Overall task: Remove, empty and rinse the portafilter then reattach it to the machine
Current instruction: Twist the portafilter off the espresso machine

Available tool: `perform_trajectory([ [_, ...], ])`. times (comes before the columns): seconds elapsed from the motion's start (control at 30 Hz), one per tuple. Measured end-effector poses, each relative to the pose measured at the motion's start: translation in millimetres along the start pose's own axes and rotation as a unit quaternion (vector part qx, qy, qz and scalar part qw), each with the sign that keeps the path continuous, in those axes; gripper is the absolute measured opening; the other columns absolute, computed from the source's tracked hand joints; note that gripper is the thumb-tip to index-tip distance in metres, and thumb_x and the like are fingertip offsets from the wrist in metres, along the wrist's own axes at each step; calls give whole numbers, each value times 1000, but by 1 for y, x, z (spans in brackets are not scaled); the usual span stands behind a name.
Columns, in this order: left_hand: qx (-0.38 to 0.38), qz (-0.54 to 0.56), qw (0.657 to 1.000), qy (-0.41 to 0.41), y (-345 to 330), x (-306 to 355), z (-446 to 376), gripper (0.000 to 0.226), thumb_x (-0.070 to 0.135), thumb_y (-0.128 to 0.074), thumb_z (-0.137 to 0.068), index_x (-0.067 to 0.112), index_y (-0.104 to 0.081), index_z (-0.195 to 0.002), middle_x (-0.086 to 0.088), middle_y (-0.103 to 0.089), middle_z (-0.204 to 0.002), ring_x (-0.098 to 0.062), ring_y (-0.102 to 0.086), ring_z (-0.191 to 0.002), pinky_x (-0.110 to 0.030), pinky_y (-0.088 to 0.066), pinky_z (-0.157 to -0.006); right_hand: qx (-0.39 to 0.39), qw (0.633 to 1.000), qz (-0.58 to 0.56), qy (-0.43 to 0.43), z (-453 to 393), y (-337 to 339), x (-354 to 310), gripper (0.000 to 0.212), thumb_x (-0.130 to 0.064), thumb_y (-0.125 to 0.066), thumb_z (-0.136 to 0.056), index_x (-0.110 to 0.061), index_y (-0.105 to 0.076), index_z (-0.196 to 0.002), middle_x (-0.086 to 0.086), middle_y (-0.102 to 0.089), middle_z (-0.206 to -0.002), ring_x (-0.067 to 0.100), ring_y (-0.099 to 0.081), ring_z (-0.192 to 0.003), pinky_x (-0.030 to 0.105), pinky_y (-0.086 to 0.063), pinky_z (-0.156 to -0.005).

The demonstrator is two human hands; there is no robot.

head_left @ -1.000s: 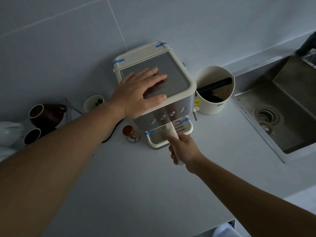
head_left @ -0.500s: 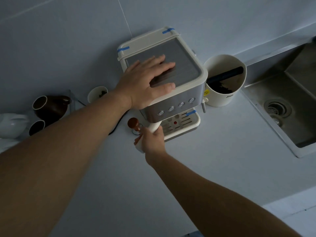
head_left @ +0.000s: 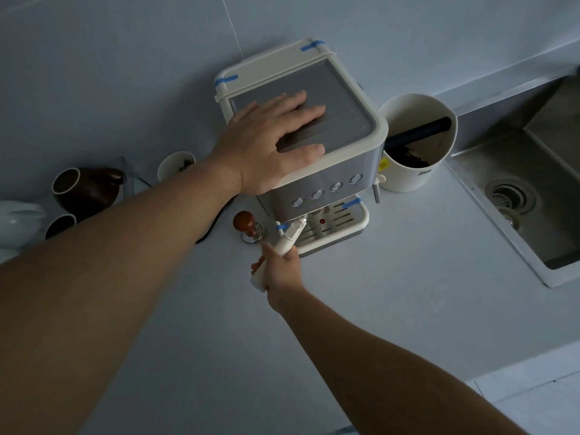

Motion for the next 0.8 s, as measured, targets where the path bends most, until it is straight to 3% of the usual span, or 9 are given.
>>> perform_trajectory([
  [0.17,0,-3,1000,-3,0,0,0,67,64,-38,-85,43,-29,-148,9,-18,-162,-10,-12,-149,-41,-3,-118,-4,997,72,-21,8,34,17,33,-18,-59,-97,-14,-44,-126,9,-56,-79,16,-55,-61,29,-54,-56],
  [0.43,1,-4,1000,-4,0,-1,-1,73,70,-32,-79,45,-29,-147,9,-19,-162,-10,-12,-149,-42,-5,-119,-41,992,111,-38,39,89,16,10,-9,-58,-93,-8,-49,-98,8,-52,-69,17,-49,-51,29,-46,-47],
  [0.8,4,-17,1000,-6,-1,-2,-2,75,73,-32,-78,45,-29,-147,8,-20,-162,-12,-15,-148,-45,-8,-119,-96,979,178,-21,89,130,-20,12,-5,-58,-90,-9,-47,-89,9,-49,-66,20,-46,-48,29,-42,-48],
])
Point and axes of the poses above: each hand's wrist, its own z-axis away from the middle knuckle, its own y-axis out of the back of the hand, x = y × z, the point moved 10 cm from there along -z, towards the middle knuckle
